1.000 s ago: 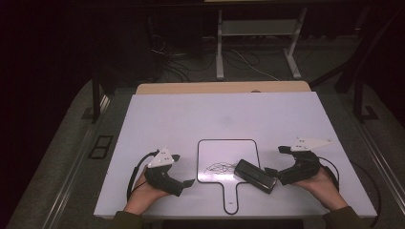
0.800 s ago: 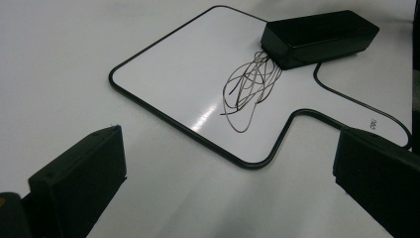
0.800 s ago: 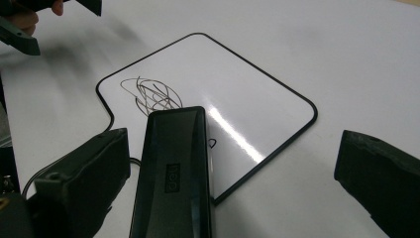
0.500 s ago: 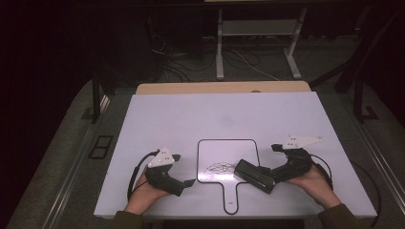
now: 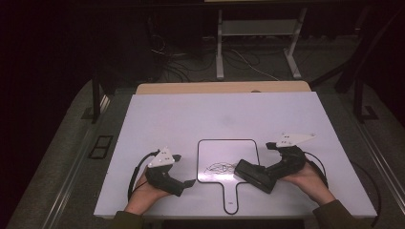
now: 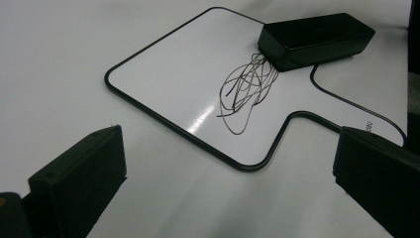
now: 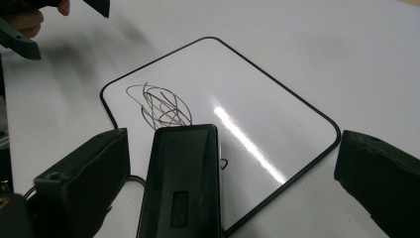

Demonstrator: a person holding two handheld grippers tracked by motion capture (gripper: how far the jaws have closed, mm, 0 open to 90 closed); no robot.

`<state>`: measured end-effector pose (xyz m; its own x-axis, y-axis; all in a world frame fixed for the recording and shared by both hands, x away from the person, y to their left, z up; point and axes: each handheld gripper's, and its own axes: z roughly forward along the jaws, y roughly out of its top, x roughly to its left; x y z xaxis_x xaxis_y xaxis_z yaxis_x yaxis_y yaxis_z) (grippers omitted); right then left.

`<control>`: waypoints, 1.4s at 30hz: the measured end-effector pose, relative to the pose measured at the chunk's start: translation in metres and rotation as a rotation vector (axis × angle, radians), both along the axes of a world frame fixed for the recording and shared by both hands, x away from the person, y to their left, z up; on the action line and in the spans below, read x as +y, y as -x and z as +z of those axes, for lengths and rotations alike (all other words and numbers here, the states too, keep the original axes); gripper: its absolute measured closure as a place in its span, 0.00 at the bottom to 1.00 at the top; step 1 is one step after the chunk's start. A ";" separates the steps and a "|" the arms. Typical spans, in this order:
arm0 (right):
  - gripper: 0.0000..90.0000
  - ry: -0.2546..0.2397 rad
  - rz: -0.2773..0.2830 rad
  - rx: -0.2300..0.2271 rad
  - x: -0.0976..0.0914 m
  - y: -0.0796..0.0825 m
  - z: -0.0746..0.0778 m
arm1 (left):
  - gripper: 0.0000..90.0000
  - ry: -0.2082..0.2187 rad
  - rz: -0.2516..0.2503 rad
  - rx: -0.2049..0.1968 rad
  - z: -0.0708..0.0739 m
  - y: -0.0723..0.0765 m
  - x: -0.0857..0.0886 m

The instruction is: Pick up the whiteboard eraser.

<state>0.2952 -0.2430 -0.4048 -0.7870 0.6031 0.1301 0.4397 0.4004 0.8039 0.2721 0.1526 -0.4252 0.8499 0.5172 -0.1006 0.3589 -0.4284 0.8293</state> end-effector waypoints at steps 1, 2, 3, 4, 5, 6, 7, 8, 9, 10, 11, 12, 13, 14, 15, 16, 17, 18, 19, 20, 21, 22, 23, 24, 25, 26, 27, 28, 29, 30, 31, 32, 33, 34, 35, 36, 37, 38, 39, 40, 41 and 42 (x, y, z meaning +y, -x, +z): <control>0.00 -0.001 0.004 0.001 0.001 -0.001 0.000 | 0.00 0.003 0.000 0.000 0.000 0.000 0.000; 0.00 -0.001 0.007 0.001 0.002 -0.001 0.000 | 0.00 0.003 -0.001 -0.003 0.000 0.000 0.000; 0.00 -0.001 0.004 -0.002 0.003 -0.002 0.000 | 0.00 0.006 0.001 0.000 0.000 0.000 0.000; 0.00 -0.002 0.007 0.000 0.004 -0.003 0.000 | 0.00 0.007 0.001 0.000 0.000 0.000 0.000; 0.00 -0.006 0.005 0.001 0.005 -0.003 0.000 | 0.00 0.007 0.001 0.000 0.000 0.000 0.000; 0.00 -0.005 0.005 0.004 0.005 -0.004 0.000 | 0.00 0.008 0.000 -0.001 0.000 0.000 0.000; 0.00 -0.007 0.003 0.003 0.005 -0.005 0.000 | 0.00 0.012 0.001 -0.002 0.000 0.000 0.000; 0.00 -0.008 0.002 0.003 0.005 -0.005 0.000 | 0.00 0.013 0.002 -0.003 0.000 0.000 0.000; 0.00 -0.010 0.001 0.007 0.005 -0.006 0.000 | 0.00 0.016 0.001 -0.003 0.000 0.000 0.000; 0.00 -0.009 0.001 0.010 0.005 -0.006 0.000 | 0.00 0.016 0.001 -0.003 0.000 0.000 0.000; 0.00 -0.008 0.000 0.012 0.005 -0.007 -0.001 | 0.00 0.010 0.000 -0.004 0.000 -0.001 0.001; 0.00 -0.007 -0.001 0.012 0.006 -0.008 -0.001 | 0.00 0.010 -0.001 -0.005 0.000 -0.001 0.001; 0.00 -0.006 -0.001 0.018 0.006 -0.008 -0.001 | 0.00 0.012 0.000 -0.004 0.000 -0.002 0.002; 0.00 -0.004 -0.001 0.021 0.006 -0.008 -0.001 | 0.00 0.017 0.004 0.001 -0.001 -0.002 0.001; 0.00 -0.002 0.001 0.023 0.007 -0.009 -0.001 | 0.00 0.017 0.002 0.000 -0.001 -0.002 0.002; 0.00 0.001 0.001 0.024 0.008 -0.009 -0.001 | 0.00 0.017 0.000 -0.002 0.000 -0.003 0.002; 0.00 0.001 0.001 0.024 0.008 -0.009 -0.001 | 0.00 0.017 0.000 -0.002 0.000 -0.003 0.002; 0.00 0.008 0.003 0.025 0.010 -0.011 0.000 | 0.00 0.019 0.000 -0.001 -0.001 -0.003 0.002; 0.00 0.013 0.005 0.026 0.012 -0.011 0.000 | 0.00 0.018 0.000 0.000 -0.001 -0.003 0.002; 0.00 0.019 0.009 0.024 0.013 -0.012 0.000 | 0.00 0.018 0.000 0.000 -0.001 -0.003 0.002; 0.00 0.022 0.011 0.026 0.014 -0.012 0.001 | 0.00 0.016 0.000 0.000 -0.001 -0.003 0.002; 0.00 0.027 0.013 0.032 0.016 -0.013 0.001 | 0.00 0.017 -0.001 0.000 -0.001 -0.004 0.002; 0.00 0.029 0.018 0.033 0.017 -0.014 0.001 | 0.00 0.020 0.000 0.000 -0.001 -0.004 0.002; 0.00 0.033 0.018 0.040 0.018 -0.015 0.001 | 0.00 0.020 0.000 0.000 -0.001 -0.004 0.002; 0.00 0.036 0.022 0.048 0.018 -0.015 0.000 | 0.00 0.021 0.000 -0.001 -0.001 -0.003 0.002; 0.00 0.039 0.023 0.052 0.019 -0.016 0.000 | 0.00 0.022 0.001 -0.001 -0.001 -0.003 0.002; 0.00 0.038 0.024 0.056 0.020 -0.016 0.000 | 0.00 0.022 0.001 -0.001 -0.001 -0.003 0.002; 0.00 0.038 0.024 0.056 0.020 -0.016 0.000 | 0.00 0.024 0.002 0.000 -0.001 -0.003 0.002; 0.00 0.052 0.029 0.060 0.020 -0.016 -0.001 | 0.00 0.019 -0.002 -0.001 -0.001 -0.003 0.002; 0.00 0.056 0.031 0.061 0.021 -0.016 -0.001 | 0.00 0.019 -0.002 -0.001 -0.001 -0.003 0.002; 0.00 0.060 0.034 0.065 0.021 -0.015 -0.001 | 0.00 0.018 -0.003 -0.001 -0.001 -0.003 0.002; 0.00 0.066 0.035 0.068 0.021 -0.014 -0.001 | 0.00 0.021 -0.003 -0.002 0.000 -0.003 0.002; 0.00 0.074 0.035 0.072 0.020 -0.013 -0.001 | 0.00 0.021 -0.003 -0.002 0.000 -0.003 0.002; 0.00 0.084 0.038 0.069 0.019 -0.012 -0.001 | 0.00 0.024 -0.001 -0.001 0.000 -0.003 0.002; 0.00 0.092 0.038 0.070 0.019 -0.011 -0.001 | 0.00 0.024 0.000 -0.001 0.000 -0.003 0.001; 0.00 0.096 0.039 0.073 0.018 -0.010 -0.002 | 0.00 0.024 0.001 -0.001 0.000 -0.002 0.001; 0.00 0.101 0.043 0.077 0.018 -0.009 -0.002 | 0.00 0.017 -0.002 -0.002 0.000 -0.003 0.001; 0.00 0.107 0.046 0.082 0.017 -0.008 -0.002 | 0.00 0.017 -0.002 -0.002 0.000 -0.003 0.001; 0.00 0.107 0.046 0.082 0.017 -0.008 -0.002 | 0.00 0.015 0.000 -0.004 0.000 -0.003 0.001; 0.00 0.121 0.052 0.085 0.017 -0.006 -0.003 | 0.00 0.014 0.001 -0.003 0.000 -0.002 0.000; 0.00 0.124 0.056 0.086 0.016 -0.005 -0.003 | 0.00 0.016 0.003 -0.004 0.000 -0.002 0.000; 0.00 0.124 0.056 0.086 0.016 -0.005 -0.003 | 0.00 0.017 0.006 -0.003 0.000 -0.001 0.000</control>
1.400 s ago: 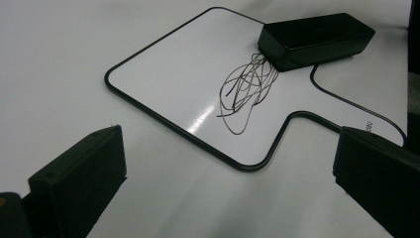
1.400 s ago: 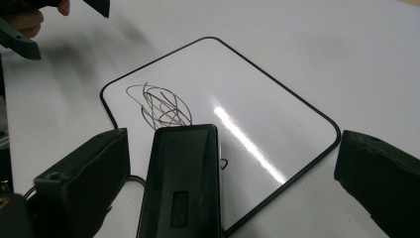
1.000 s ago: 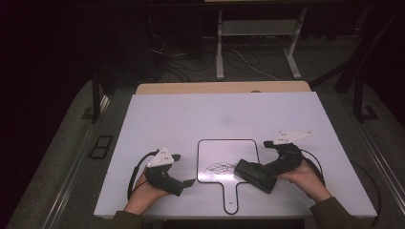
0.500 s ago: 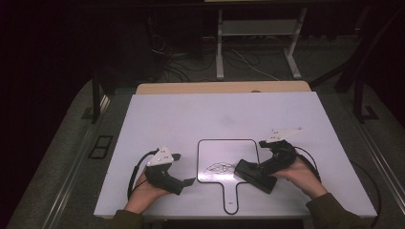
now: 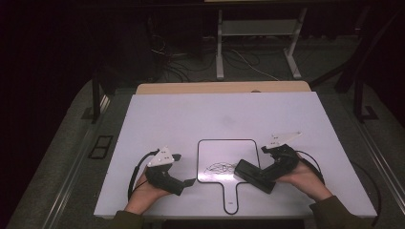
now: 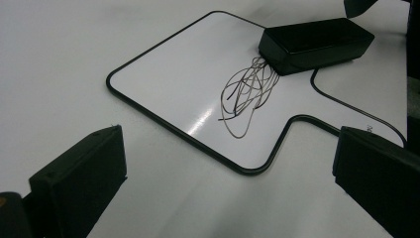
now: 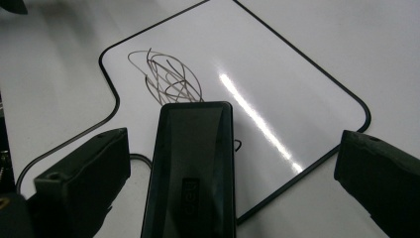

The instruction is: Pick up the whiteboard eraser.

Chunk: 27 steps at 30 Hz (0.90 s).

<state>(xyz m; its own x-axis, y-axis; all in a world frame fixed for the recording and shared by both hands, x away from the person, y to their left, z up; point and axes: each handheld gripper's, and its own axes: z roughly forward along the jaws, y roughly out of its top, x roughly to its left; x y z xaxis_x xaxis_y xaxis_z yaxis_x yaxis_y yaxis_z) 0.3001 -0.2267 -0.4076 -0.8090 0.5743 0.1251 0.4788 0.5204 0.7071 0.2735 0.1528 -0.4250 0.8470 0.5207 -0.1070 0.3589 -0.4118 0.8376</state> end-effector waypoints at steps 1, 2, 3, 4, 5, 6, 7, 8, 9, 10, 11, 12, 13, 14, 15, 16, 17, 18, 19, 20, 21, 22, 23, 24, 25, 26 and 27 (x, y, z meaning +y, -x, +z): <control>0.00 0.008 0.000 0.004 0.000 0.002 0.000 | 0.00 0.001 0.001 0.000 0.000 0.000 0.000; 0.00 0.011 0.005 0.007 0.000 0.002 0.000 | 0.00 0.000 0.003 -0.001 0.000 0.000 0.000; 0.00 0.011 0.005 0.007 0.000 0.002 0.000 | 0.00 0.000 0.003 -0.001 0.000 0.000 0.000; 0.00 0.015 0.010 0.008 0.000 0.003 0.000 | 0.00 0.000 0.002 -0.001 0.000 0.000 0.000; 0.00 0.027 0.015 0.005 0.000 0.003 -0.001 | 0.00 0.001 0.002 0.000 0.000 0.000 0.000; 0.00 0.030 0.018 0.008 0.000 0.003 -0.002 | 0.00 0.001 0.001 0.000 -0.001 0.000 0.001; 0.00 0.037 0.017 0.016 0.000 0.004 -0.002 | 0.00 0.002 0.001 0.001 -0.001 -0.001 0.001; 0.00 0.039 0.022 0.017 0.000 0.004 -0.003 | 0.00 0.003 0.001 0.003 -0.001 0.000 0.001; 0.00 0.043 0.022 0.021 0.001 0.005 -0.004 | 0.00 0.003 0.001 0.003 -0.001 0.000 0.001; 0.00 0.043 0.022 0.021 0.001 0.005 -0.004 | 0.00 0.003 0.001 0.004 -0.001 0.000 0.001; 0.00 0.049 0.027 0.024 0.002 0.006 -0.005 | 0.00 0.002 0.001 0.004 -0.001 0.000 0.001; 0.00 0.054 0.028 0.028 0.002 0.007 -0.006 | 0.00 0.003 0.001 0.005 -0.001 0.000 0.001; 0.00 0.061 0.032 0.031 0.003 0.007 -0.007 | 0.00 0.003 0.001 0.005 -0.001 0.000 0.001; 0.00 0.068 0.035 0.033 0.003 0.008 -0.008 | 0.00 0.003 0.001 0.006 -0.002 0.000 0.001; 0.00 0.068 0.035 0.033 0.003 0.008 -0.008 | 0.00 0.003 0.000 0.006 -0.002 0.000 0.001; 0.06 0.074 0.039 0.034 0.004 0.010 -0.009 | 0.00 0.002 0.000 0.007 -0.002 0.000 0.001; 0.06 0.077 0.036 0.037 0.004 0.010 -0.009 | 0.00 0.002 0.000 0.007 -0.002 0.000 0.001; 0.07 0.077 0.041 0.042 0.004 0.010 -0.010 | 0.00 0.004 -0.003 0.006 -0.002 0.000 0.000; 0.12 0.082 0.045 0.041 0.004 0.011 -0.009 | 0.00 0.004 -0.003 0.006 -0.002 0.000 0.000; 0.14 0.083 0.050 0.037 0.004 0.012 -0.009 | 0.00 0.003 -0.004 0.006 -0.002 0.000 0.000; 0.15 0.081 0.057 0.035 0.005 0.013 -0.010 | 0.00 0.001 -0.003 0.006 -0.002 0.000 0.000; 0.15 0.084 0.061 0.036 0.005 0.013 -0.010 | 0.00 0.001 -0.003 0.006 -0.002 0.000 0.000; 0.15 0.089 0.062 0.038 0.006 0.013 -0.011 | 0.00 0.003 -0.004 0.007 -0.002 0.000 0.000; 0.15 0.093 0.064 0.043 0.006 0.014 -0.012 | 0.00 0.005 -0.002 0.007 -0.002 0.000 0.000; 0.15 0.093 0.064 0.043 0.006 0.014 -0.012 | 0.00 0.005 -0.002 0.007 -0.002 0.000 0.000; 0.16 0.101 0.064 0.046 0.007 0.014 -0.013 | 0.00 0.005 -0.001 0.007 -0.002 0.000 0.000; 0.18 0.103 0.065 0.045 0.007 0.014 -0.014 | 0.00 0.000 -0.004 0.005 -0.002 0.000 0.001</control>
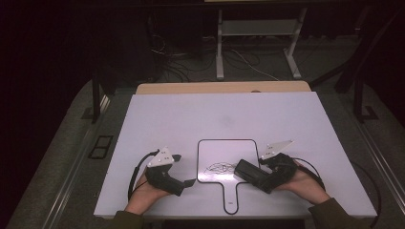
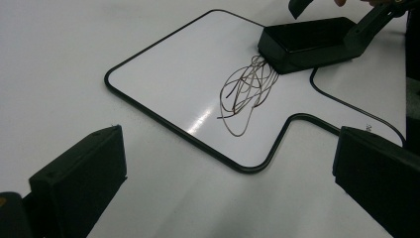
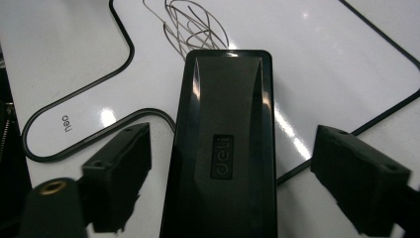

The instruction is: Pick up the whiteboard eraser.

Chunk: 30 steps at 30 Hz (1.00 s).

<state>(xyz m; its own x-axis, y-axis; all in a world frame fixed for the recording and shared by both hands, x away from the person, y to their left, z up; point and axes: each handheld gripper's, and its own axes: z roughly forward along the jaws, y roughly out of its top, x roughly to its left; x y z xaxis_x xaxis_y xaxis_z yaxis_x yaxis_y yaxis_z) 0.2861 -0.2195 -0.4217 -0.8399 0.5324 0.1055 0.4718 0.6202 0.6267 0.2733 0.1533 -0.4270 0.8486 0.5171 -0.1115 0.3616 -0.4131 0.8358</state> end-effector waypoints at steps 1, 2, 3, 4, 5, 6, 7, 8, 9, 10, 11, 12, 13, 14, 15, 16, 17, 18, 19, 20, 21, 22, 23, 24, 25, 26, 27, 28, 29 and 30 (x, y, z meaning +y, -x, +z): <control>0.18 0.002 0.000 0.005 0.000 0.000 0.000 | 0.00 0.001 0.000 0.001 0.000 0.000 0.000; 0.18 0.004 -0.002 0.001 0.001 0.001 -0.001 | 0.00 0.001 0.000 0.001 0.000 0.000 0.000; 0.18 0.011 -0.002 0.005 0.001 0.001 -0.002 | 0.00 0.003 0.002 0.003 0.000 0.000 0.000; 0.18 0.019 -0.005 0.009 0.002 0.001 -0.003 | 0.00 0.000 0.001 0.002 0.000 0.000 0.000; 0.18 0.026 -0.004 0.008 0.003 0.002 -0.003 | 0.00 0.000 0.001 0.002 0.000 0.000 0.000; 0.19 0.032 -0.001 0.007 0.003 0.002 -0.004 | 0.00 0.000 0.001 0.003 0.000 0.000 0.000; 0.24 0.036 -0.001 0.008 0.004 0.002 -0.005 | 0.00 0.000 0.001 0.003 0.000 0.000 0.000; 0.26 0.040 0.005 0.008 0.004 0.002 -0.005 | 0.00 0.000 0.001 0.003 0.000 0.000 0.000; 0.26 0.045 0.003 0.009 0.005 0.002 -0.006 | 0.00 0.001 0.003 0.006 0.000 0.000 0.000; 0.26 0.049 0.001 0.007 0.006 0.002 -0.007 | 0.00 0.001 0.003 0.006 0.000 0.000 0.000; 0.27 0.054 0.001 0.007 0.006 0.003 -0.007 | 0.00 0.001 0.003 0.006 0.000 0.000 0.000; 0.28 0.065 0.005 0.007 0.007 0.003 -0.008 | 0.00 0.001 0.002 0.005 0.000 0.000 0.000; 0.28 0.072 0.005 0.006 0.008 0.003 -0.009 | 0.00 0.001 0.001 0.005 0.000 0.000 0.000; 0.28 0.078 0.006 0.005 0.008 0.003 -0.009 | 0.00 0.000 0.002 0.006 -0.001 0.000 0.000; 0.30 0.081 0.006 0.004 0.009 0.003 -0.009 | 0.00 0.001 0.002 0.006 -0.001 0.000 0.000; 0.30 0.081 0.006 0.004 0.009 0.003 -0.009 | 0.00 0.001 0.002 0.006 -0.001 0.000 0.000; 0.31 0.088 0.009 0.004 0.010 0.004 -0.010 | 0.00 0.002 0.001 0.006 0.000 0.000 0.000; 0.32 0.090 0.006 0.004 0.010 0.004 -0.010 | 0.00 0.005 0.001 0.005 -0.001 0.000 0.000; 0.34 0.091 0.004 0.005 0.010 0.004 -0.010 | 0.00 0.009 0.001 0.007 -0.001 0.000 0.000; 0.35 0.089 0.006 0.007 0.011 0.004 -0.010 | 0.00 0.009 0.001 0.007 -0.001 0.000 0.000; 0.37 0.089 0.007 0.008 0.011 0.004 -0.010 | 0.00 0.006 -0.002 0.006 -0.001 0.000 0.001; 0.40 0.089 0.007 0.007 0.012 0.004 -0.009 | 0.00 0.011 -0.001 0.007 -0.001 0.000 0.000; 0.40 0.092 0.010 0.007 0.012 0.004 -0.009 | 0.00 0.012 -0.002 0.007 -0.001 -0.001 0.000; 0.40 0.099 0.010 0.005 0.013 0.004 -0.009 | 0.00 0.012 -0.004 0.004 -0.001 -0.001 0.001; 0.40 0.101 0.009 0.006 0.013 0.003 -0.009 | 0.00 0.012 -0.004 0.005 -0.001 -0.001 0.001; 0.40 0.101 0.009 0.006 0.013 0.003 -0.009 | 0.00 0.012 -0.004 0.005 -0.001 -0.001 0.001; 0.40 0.103 0.006 0.006 0.014 0.003 -0.009 | 0.00 0.012 -0.004 0.005 0.000 -0.001 0.001; 0.41 0.107 0.005 0.008 0.014 0.003 -0.009 | 0.00 0.014 -0.005 0.005 0.000 -0.001 0.001; 0.42 0.109 0.005 0.009 0.014 0.003 -0.009 | 0.00 0.015 -0.006 0.004 0.000 -0.001 0.001; 0.42 0.111 0.005 0.009 0.014 0.004 -0.009 | 0.00 0.016 -0.006 0.005 0.000 -0.001 0.001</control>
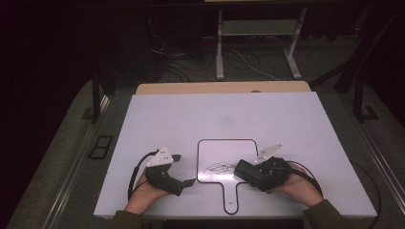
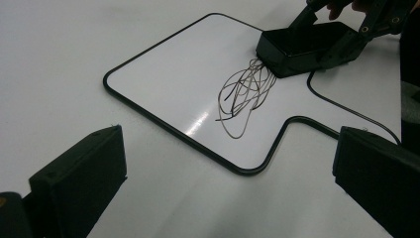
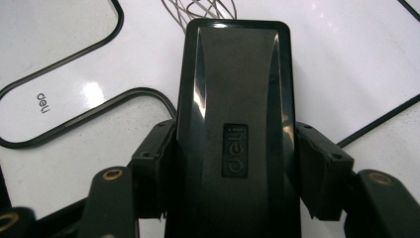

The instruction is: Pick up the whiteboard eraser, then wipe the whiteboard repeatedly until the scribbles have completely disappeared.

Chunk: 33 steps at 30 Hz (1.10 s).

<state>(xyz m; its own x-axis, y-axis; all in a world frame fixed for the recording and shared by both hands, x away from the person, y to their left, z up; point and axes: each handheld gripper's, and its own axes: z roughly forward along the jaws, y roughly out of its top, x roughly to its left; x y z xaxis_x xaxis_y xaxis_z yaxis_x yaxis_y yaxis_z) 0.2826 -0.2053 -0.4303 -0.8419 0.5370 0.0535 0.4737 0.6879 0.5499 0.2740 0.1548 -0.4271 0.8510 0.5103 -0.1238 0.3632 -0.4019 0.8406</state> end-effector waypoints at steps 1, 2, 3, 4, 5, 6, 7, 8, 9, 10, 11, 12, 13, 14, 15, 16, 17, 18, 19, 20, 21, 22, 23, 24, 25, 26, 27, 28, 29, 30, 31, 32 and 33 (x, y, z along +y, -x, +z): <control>0.42 0.001 0.000 0.002 0.000 0.000 0.000 | 0.00 0.001 -0.001 0.001 0.000 0.000 0.000; 0.42 0.003 -0.003 0.004 0.000 0.000 0.001 | 0.00 0.001 -0.001 0.001 0.000 0.000 0.000; 0.42 0.003 -0.003 0.004 0.000 0.000 0.001 | 0.00 0.000 -0.001 0.001 0.000 -0.001 0.000; 0.42 0.013 0.001 0.001 0.001 0.000 0.001 | 0.00 0.000 -0.001 0.001 0.000 0.000 0.000; 0.43 0.019 0.002 0.002 0.001 0.000 0.001 | 0.00 -0.004 -0.002 0.002 0.000 -0.001 0.000; 0.43 0.028 0.012 -0.001 0.001 0.000 0.002 | 0.00 -0.004 -0.002 0.002 0.000 -0.001 0.000; 0.43 0.031 0.015 0.000 0.001 -0.001 0.002 | 0.00 -0.005 -0.001 0.002 0.000 -0.001 0.000; 0.43 0.033 0.019 0.000 0.001 -0.001 0.002 | 0.00 -0.001 0.001 0.002 0.000 0.000 -0.001; 0.43 0.037 0.022 0.003 0.000 -0.002 0.002 | 0.00 -0.001 0.001 0.002 0.000 0.000 -0.001; 0.43 0.031 0.024 0.011 0.000 -0.002 0.003 | 0.00 -0.005 0.000 0.001 0.000 0.000 -0.001; 0.43 0.030 0.027 0.013 0.000 -0.003 0.003 | 0.00 -0.007 -0.001 0.000 0.000 0.000 -0.001; 0.43 0.030 0.030 0.011 -0.001 -0.003 0.003 | 0.00 -0.010 -0.003 -0.004 0.001 0.001 -0.001; 0.43 0.035 0.035 0.002 -0.001 -0.003 0.003 | 0.00 -0.010 -0.003 -0.004 0.001 0.001 -0.001; 0.43 0.040 0.039 -0.004 -0.002 -0.004 0.003 | 0.00 -0.011 -0.002 -0.003 0.001 0.001 -0.002; 0.43 0.040 0.039 -0.004 -0.002 -0.004 0.003 | 0.00 -0.011 -0.002 -0.003 0.001 0.001 -0.002; 0.43 0.030 0.041 0.015 -0.003 -0.004 0.003 | 0.00 -0.011 0.000 -0.001 0.000 0.002 -0.002; 0.43 0.030 0.041 0.015 -0.003 -0.004 0.003 | 0.00 -0.011 0.000 -0.001 0.000 0.002 -0.002; 0.43 0.039 0.052 0.003 -0.004 -0.005 0.004 | 0.00 -0.011 0.002 0.001 0.000 0.002 -0.002; 0.43 0.040 0.056 0.008 -0.005 -0.006 0.005 | 0.00 -0.010 0.002 0.002 0.000 0.002 -0.002; 0.43 0.035 0.052 0.017 -0.006 -0.007 0.005 | 0.00 -0.009 0.001 0.002 0.000 0.002 -0.002; 0.43 0.027 0.047 0.027 -0.007 -0.008 0.006 | 0.00 -0.009 0.001 0.002 0.000 0.002 -0.002; 0.43 0.019 0.041 0.027 -0.009 -0.008 0.007 | 0.00 -0.010 0.001 0.002 0.000 0.002 -0.002; 0.43 0.005 0.035 0.034 -0.009 -0.007 0.008 | 0.00 -0.011 0.000 0.001 0.000 0.002 -0.002; 0.43 0.000 0.026 0.033 -0.010 -0.007 0.009 | 0.00 -0.010 -0.001 0.001 0.000 0.002 -0.002; 0.43 0.000 0.026 0.033 -0.010 -0.007 0.009 | 0.00 -0.008 0.000 0.001 0.000 0.002 -0.002; 0.43 -0.008 0.031 0.026 -0.011 -0.008 0.011 | 0.00 -0.009 -0.001 0.002 0.000 0.002 -0.002; 0.43 -0.014 0.032 0.028 -0.012 -0.008 0.011 | 0.00 -0.009 -0.002 0.002 0.000 0.002 -0.003; 0.43 -0.014 0.032 0.028 -0.012 -0.008 0.011 | 0.00 -0.009 -0.004 -0.001 0.000 0.002 -0.003; 0.43 -0.026 0.029 0.030 -0.012 -0.009 0.013 | 0.00 -0.008 -0.004 -0.001 0.000 0.002 -0.003; 0.43 -0.030 0.027 0.028 -0.013 -0.009 0.014 | 0.00 -0.007 -0.004 -0.001 0.000 0.002 -0.003; 0.43 -0.036 0.024 0.028 -0.013 -0.010 0.015 | 0.00 0.002 -0.004 0.004 -0.001 0.002 -0.002; 0.43 -0.042 0.025 0.028 -0.013 -0.011 0.016 | 0.00 -0.002 -0.007 0.003 -0.001 0.001 -0.002; 0.43 -0.052 0.022 0.033 -0.014 -0.012 0.017 | 0.00 -0.002 -0.007 0.003 -0.001 0.001 -0.002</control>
<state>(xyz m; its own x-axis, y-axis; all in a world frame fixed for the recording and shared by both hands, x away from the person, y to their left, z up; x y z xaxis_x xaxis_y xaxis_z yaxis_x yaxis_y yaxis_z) 0.2948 -0.2192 -0.4131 -0.8508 0.5140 0.1090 0.4774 0.6694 0.5692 0.2729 0.1531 -0.4277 0.8541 0.5047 -0.1254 0.3629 -0.4056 0.8389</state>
